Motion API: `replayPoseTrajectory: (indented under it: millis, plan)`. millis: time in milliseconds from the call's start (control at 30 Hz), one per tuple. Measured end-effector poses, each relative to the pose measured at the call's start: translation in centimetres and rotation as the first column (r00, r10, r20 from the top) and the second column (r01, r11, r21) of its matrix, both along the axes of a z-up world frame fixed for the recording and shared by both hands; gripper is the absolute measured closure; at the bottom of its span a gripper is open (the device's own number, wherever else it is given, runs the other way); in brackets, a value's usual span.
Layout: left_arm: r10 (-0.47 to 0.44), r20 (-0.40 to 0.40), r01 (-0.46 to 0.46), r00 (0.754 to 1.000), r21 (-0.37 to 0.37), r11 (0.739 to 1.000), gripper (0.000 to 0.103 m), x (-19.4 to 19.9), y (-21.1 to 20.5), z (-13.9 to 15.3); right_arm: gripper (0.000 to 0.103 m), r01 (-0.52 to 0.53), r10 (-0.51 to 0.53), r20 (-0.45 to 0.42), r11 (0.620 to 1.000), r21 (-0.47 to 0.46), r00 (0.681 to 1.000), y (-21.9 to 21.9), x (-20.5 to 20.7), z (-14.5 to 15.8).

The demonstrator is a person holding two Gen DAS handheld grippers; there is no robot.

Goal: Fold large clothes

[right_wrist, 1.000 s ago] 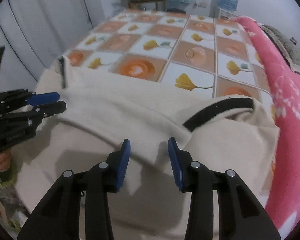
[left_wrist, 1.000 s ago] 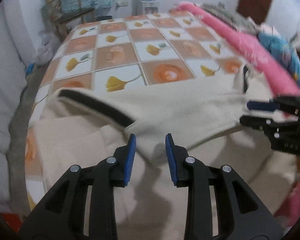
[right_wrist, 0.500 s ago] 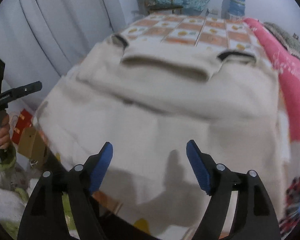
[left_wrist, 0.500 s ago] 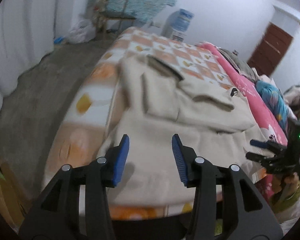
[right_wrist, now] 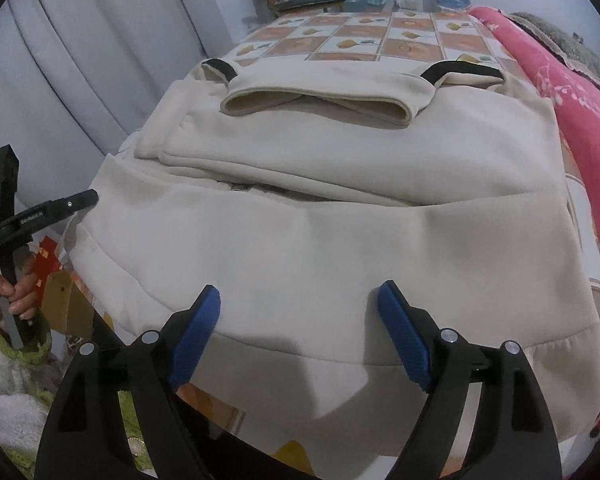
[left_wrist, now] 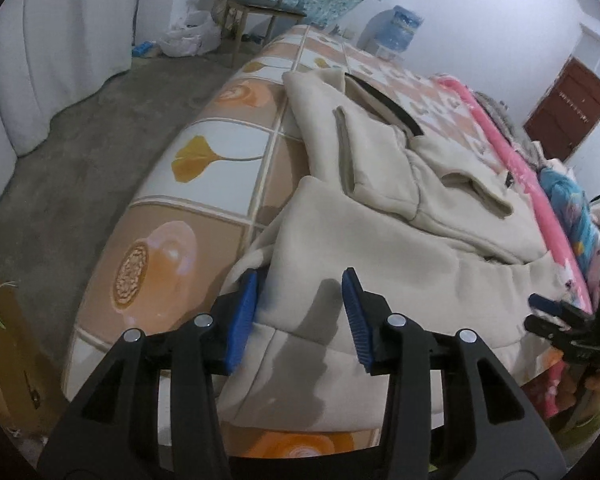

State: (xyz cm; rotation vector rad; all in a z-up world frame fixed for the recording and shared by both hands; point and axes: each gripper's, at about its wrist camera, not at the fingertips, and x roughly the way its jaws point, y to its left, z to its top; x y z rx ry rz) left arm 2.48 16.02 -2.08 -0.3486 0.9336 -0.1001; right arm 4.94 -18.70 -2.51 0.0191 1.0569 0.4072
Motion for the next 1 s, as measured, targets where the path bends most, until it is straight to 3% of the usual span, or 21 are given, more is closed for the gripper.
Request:
replayPoseTrajectory:
  millis: [100,167,267,333,433,533,667,733,767,800,833,1000]
  plan:
    - [-0.026,0.037,0.03,0.999,-0.13,0.991,0.062,-0.4,0.8,0.2,0.024,-0.001,0.001,0.004,1.0,-0.019,1.0,0.3,-0.1,0.0]
    - [-0.062,0.074,0.078,0.995,-0.247,0.966,0.059,-0.5,1.1,0.4,0.024,-0.001,0.001,0.002,1.0,-0.025,1.0,0.4,-0.1,0.0]
    - [-0.117,0.094,0.146,0.989,-0.411,0.9,0.052,-0.1,1.8,-0.2,0.024,-0.004,0.004,-0.001,1.0,-0.027,1.0,0.4,0.0,0.0]
    - [-0.094,0.07,0.115,0.993,-0.419,0.901,0.052,0.4,2.0,-0.8,0.024,-0.006,0.006,-0.002,1.0,-0.027,1.0,0.3,0.0,0.0]
    - [-0.034,0.006,0.034,0.999,-0.334,0.942,0.061,1.4,1.9,-1.5,0.024,-0.007,0.007,-0.001,1.0,-0.028,1.0,0.3,0.0,0.0]
    - [-0.045,0.034,0.052,0.998,-0.229,0.972,0.062,1.7,0.0,-0.7,0.024,-0.007,0.007,0.002,0.999,-0.031,1.0,0.3,0.0,0.0]
    - [-0.149,0.167,0.181,0.975,-0.192,0.965,0.061,1.0,-2.4,1.5,0.022,-0.014,0.014,0.002,0.999,-0.039,1.0,0.4,0.0,0.0]
    - [-0.156,0.147,0.174,0.977,-0.113,0.978,0.061,1.2,-3.3,1.6,0.02,-0.017,0.017,0.003,0.999,-0.033,1.0,0.5,0.0,-0.1]
    - [-0.14,0.097,0.144,0.985,-0.04,0.989,0.061,1.7,-3.8,1.0,0.019,-0.018,0.018,0.005,0.999,-0.032,1.0,0.5,0.0,-0.1]
    - [-0.122,0.062,0.122,0.991,0.017,0.992,0.07,2.1,-4.2,0.5,0.019,-0.018,0.019,0.007,0.999,-0.034,1.0,0.5,0.0,-0.1]
    - [-0.104,0.029,0.101,0.994,0.087,0.991,0.073,2.5,-4.7,0.0,0.019,-0.018,0.018,0.009,0.999,-0.036,1.0,0.6,-0.1,-0.1]
    - [-0.092,0.036,0.081,0.995,0.232,0.969,0.075,2.4,-6.3,0.2,0.019,0.016,-0.016,0.011,1.0,-0.005,1.0,-0.5,-0.6,0.4]
